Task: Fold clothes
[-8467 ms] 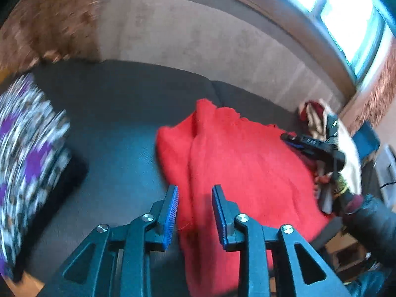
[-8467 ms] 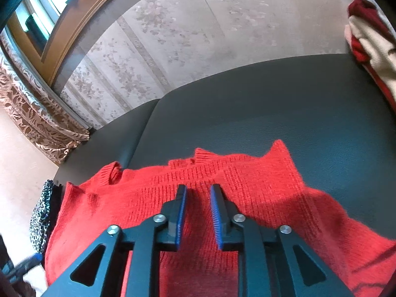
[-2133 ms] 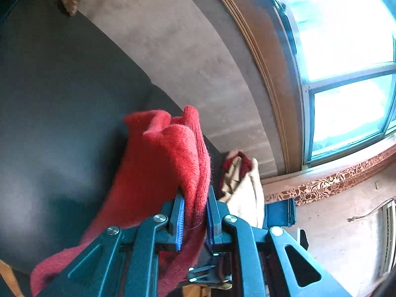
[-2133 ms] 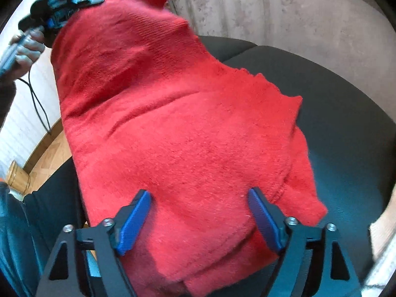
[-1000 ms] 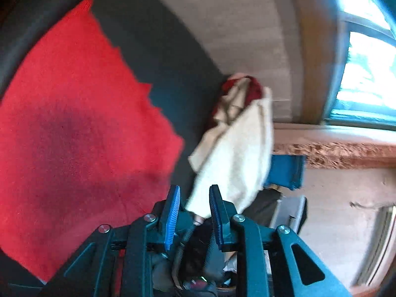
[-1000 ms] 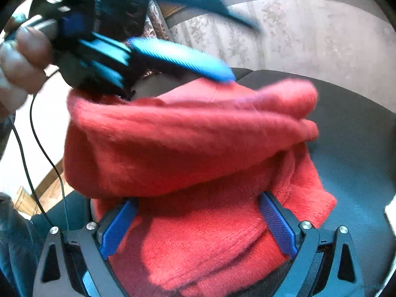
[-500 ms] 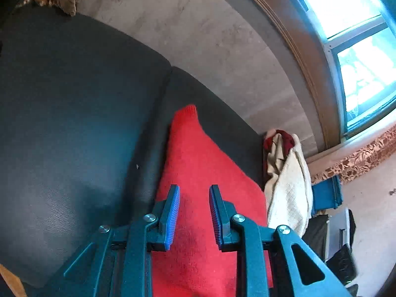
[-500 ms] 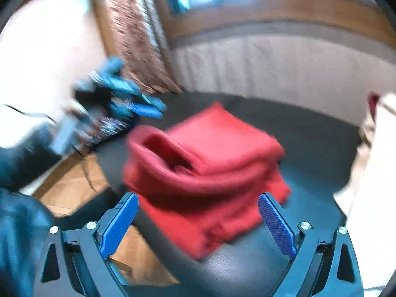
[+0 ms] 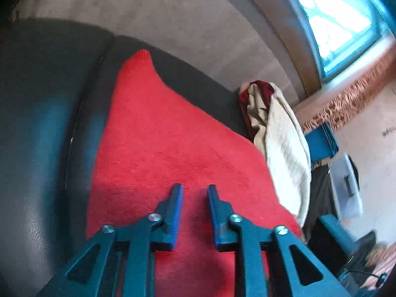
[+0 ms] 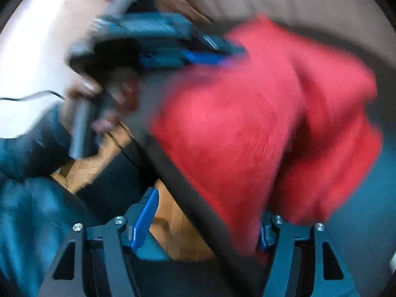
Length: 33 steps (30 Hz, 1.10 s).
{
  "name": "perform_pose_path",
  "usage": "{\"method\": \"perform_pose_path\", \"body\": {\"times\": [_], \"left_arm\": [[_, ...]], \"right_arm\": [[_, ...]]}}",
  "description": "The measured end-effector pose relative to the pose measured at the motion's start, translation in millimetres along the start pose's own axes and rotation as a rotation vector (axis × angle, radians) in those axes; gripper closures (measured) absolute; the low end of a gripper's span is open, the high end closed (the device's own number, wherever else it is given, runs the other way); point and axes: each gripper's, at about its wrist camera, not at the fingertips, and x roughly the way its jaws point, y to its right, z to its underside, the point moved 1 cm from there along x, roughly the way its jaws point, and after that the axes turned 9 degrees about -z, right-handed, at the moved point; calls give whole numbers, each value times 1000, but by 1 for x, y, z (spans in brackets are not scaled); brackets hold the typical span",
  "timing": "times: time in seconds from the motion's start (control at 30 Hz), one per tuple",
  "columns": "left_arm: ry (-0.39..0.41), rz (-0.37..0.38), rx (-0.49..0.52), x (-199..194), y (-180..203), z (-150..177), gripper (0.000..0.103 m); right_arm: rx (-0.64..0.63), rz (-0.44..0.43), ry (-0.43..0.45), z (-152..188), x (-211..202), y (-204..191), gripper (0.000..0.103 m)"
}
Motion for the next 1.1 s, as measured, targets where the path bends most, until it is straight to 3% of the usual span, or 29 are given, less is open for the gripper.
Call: {"method": "perform_pose_path", "body": {"times": [0.07, 0.2, 0.33, 0.47, 0.63, 0.77, 0.8, 0.83, 0.87, 0.9, 1.03, 1.1], "left_arm": [[18, -9, 40, 4, 2, 4, 89], [24, -14, 39, -5, 8, 2, 88], [72, 14, 8, -17, 12, 3, 83], [99, 7, -5, -24, 12, 11, 83], [126, -9, 44, -33, 16, 23, 83], [133, 14, 78, -42, 12, 33, 82], [136, 24, 89, -42, 13, 36, 82], [135, 40, 102, -43, 14, 38, 81], [133, 56, 113, -43, 16, 40, 81], [133, 65, 128, -43, 18, 42, 81], [111, 81, 210, -39, 27, 50, 80], [83, 70, 246, -34, 32, 56, 80]], "right_arm": [[91, -44, 89, 6, -10, 10, 46], [183, -61, 183, 8, -37, 6, 47], [205, -70, 345, -6, -74, 3, 41], [303, -61, 496, -33, -83, 37, 34], [402, -59, 521, -63, -58, 67, 34], [439, -46, 488, -74, -35, 75, 36], [448, -43, 479, -77, -29, 77, 41], [452, -12, 456, -78, -25, 77, 62], [455, 14, 435, -82, -21, 78, 74], [458, 38, 415, -85, -17, 79, 80], [296, 155, 453, -111, -45, 44, 82], [245, 251, 422, -116, -48, 44, 82]]}}
